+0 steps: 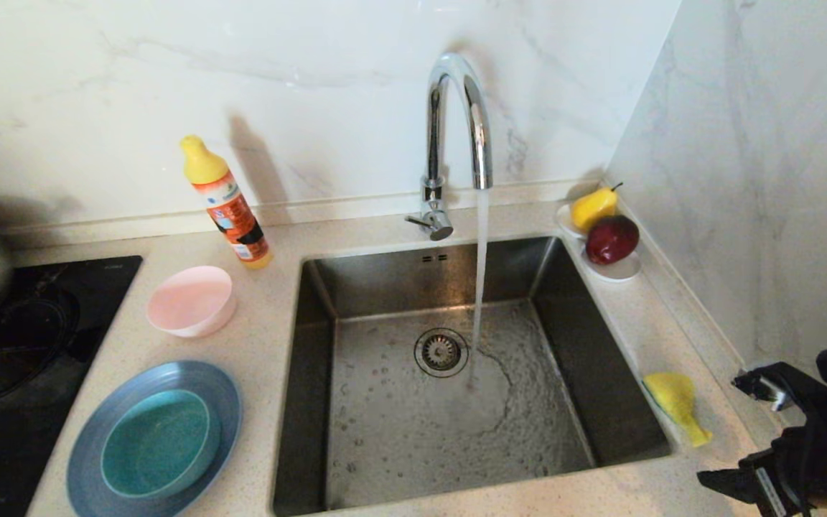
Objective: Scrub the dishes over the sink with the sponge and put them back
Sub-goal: Pick up a bowl and the sponge
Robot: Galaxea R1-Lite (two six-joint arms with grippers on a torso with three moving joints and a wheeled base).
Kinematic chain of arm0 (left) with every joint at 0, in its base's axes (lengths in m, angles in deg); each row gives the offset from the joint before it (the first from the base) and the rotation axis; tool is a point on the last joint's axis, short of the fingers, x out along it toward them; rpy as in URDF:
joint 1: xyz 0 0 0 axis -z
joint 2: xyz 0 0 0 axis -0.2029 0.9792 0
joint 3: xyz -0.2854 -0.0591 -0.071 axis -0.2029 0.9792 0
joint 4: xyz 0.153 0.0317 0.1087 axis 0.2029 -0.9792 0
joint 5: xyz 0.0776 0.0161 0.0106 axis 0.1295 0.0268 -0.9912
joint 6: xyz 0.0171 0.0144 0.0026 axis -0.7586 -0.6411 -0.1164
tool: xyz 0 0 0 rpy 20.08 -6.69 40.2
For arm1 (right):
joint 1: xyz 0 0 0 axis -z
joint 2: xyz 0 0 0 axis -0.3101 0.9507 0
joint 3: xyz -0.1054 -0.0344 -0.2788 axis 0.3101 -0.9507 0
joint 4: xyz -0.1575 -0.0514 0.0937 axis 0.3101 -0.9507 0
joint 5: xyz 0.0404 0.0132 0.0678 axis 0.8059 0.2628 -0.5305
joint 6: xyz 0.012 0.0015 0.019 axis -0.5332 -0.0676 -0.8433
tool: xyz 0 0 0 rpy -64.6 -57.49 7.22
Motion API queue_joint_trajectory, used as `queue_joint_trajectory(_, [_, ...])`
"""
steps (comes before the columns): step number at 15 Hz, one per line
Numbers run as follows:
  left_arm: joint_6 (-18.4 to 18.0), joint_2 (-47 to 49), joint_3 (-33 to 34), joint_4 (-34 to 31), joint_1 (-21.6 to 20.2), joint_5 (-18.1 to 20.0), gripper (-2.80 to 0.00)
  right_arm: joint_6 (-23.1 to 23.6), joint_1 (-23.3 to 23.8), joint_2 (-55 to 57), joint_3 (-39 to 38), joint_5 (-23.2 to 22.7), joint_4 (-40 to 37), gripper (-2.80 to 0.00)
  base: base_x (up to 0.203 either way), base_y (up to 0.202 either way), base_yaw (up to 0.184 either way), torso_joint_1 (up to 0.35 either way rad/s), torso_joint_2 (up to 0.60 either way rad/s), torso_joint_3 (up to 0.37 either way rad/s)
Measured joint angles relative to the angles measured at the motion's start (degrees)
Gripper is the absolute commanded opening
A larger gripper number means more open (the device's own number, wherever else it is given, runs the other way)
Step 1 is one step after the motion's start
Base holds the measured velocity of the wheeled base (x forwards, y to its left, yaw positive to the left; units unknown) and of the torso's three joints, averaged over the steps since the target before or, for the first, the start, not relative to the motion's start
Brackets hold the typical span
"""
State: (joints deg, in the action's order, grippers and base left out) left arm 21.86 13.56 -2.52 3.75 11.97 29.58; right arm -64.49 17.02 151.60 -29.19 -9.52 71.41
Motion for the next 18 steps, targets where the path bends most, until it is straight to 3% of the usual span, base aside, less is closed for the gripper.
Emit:
queue_joint_trajectory(4, [0.03,0.0,0.0,0.0,-0.02,0.0,-2.8,-2.44,-0.05,4.47,1.85,0.28,1.4,0.0,0.0,0.0,0.0,0.0,0.0,0.0])
queue_joint_trajectory(18, [0.02,0.02,0.02,0.0,0.0,0.02,-2.8,-2.39,-0.07,9.68,5.64,0.56,4.29,0.0,0.0,0.0,0.0,0.0,0.0,0.0])
